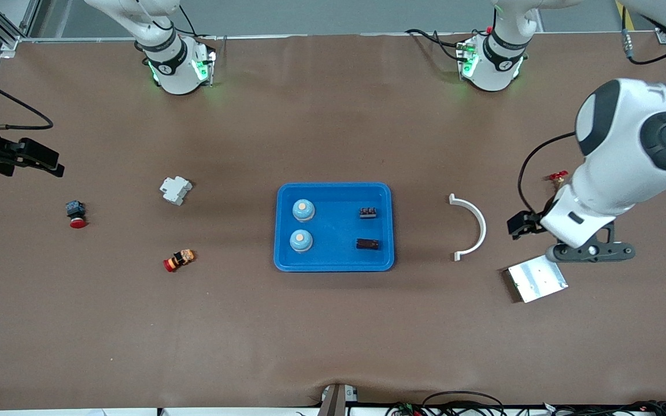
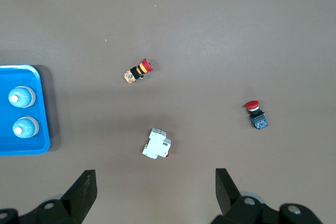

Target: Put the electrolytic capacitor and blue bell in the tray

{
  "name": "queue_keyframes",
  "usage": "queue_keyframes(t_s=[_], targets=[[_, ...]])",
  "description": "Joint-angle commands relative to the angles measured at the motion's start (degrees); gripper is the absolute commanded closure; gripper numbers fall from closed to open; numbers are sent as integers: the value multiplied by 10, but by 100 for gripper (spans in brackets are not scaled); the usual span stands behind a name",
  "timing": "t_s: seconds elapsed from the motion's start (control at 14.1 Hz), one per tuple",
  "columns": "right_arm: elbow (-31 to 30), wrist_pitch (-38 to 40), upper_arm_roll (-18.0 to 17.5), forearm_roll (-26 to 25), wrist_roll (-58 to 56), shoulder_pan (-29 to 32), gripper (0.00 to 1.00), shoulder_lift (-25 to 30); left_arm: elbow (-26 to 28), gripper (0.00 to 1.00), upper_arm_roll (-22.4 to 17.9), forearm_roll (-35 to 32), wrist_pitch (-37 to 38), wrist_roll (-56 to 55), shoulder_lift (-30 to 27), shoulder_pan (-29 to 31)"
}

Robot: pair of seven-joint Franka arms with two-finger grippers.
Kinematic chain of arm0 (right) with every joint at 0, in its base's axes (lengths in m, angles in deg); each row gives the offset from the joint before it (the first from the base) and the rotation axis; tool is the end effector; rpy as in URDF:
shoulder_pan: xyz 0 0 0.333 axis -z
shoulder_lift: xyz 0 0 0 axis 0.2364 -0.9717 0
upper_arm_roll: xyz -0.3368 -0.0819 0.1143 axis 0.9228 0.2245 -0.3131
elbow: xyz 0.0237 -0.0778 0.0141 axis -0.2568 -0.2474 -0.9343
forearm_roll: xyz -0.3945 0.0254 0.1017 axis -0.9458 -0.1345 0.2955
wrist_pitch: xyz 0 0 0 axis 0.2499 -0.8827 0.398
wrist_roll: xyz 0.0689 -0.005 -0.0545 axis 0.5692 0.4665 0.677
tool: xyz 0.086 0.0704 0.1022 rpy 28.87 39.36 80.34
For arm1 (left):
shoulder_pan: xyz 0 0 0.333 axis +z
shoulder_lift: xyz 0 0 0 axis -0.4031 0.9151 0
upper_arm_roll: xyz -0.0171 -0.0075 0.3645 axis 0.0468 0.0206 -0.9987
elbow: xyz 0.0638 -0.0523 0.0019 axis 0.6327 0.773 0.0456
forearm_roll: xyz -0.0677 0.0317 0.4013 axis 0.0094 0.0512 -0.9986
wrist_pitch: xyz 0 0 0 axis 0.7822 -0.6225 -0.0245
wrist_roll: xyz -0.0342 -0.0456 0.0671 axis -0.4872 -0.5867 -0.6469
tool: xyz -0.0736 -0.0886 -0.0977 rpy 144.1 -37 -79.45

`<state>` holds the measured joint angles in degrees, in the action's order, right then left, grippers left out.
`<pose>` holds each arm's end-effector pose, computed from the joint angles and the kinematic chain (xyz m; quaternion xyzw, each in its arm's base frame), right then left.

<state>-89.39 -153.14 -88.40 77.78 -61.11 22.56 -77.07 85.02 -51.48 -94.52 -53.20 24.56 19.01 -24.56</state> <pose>0.5957 -0.0049 0.6222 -0.9995 0.0197 0.0215 0.0097 0.6693 -0.1209 0.5000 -0.9996 0.0152 -0.0203 0.0125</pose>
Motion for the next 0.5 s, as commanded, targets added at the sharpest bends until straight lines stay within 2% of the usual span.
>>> queue_keyframes(t_s=[0.0, 0.14, 0.43], targets=[[0, 7, -5, -2, -18, 8, 0, 7, 12, 0, -38, 31, 59, 58, -60, -20], [0, 2, -5, 3, -23, 10, 0, 7, 14, 0, -54, 31, 93, 62, -86, -36], [0, 7, -1, 2, -21, 4, 0, 7, 45, 0, -56, 33, 102, 63, -130, -40]])
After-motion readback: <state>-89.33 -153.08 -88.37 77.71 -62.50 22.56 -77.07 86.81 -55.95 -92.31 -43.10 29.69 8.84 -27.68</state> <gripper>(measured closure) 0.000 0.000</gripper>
